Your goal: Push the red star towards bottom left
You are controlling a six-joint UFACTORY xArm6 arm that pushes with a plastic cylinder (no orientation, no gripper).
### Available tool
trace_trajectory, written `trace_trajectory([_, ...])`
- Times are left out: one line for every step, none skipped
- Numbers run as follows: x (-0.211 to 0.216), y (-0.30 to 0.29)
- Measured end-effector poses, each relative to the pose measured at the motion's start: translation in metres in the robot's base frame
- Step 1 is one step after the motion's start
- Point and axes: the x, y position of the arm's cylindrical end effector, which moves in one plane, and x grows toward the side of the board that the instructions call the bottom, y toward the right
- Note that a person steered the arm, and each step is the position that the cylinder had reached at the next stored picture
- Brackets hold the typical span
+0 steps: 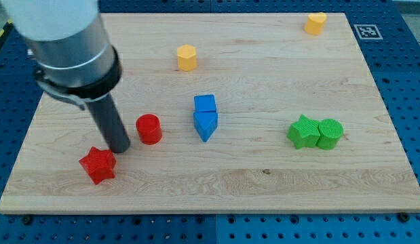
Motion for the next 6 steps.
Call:
trace_trajectory([0.002,0.029])
trace_trajectory([0.032,0.031])
trace_trajectory([0.042,0.031])
trace_trajectory([0.042,0.03])
trace_trajectory([0.042,0.016])
trace_trajectory([0.042,-0.003])
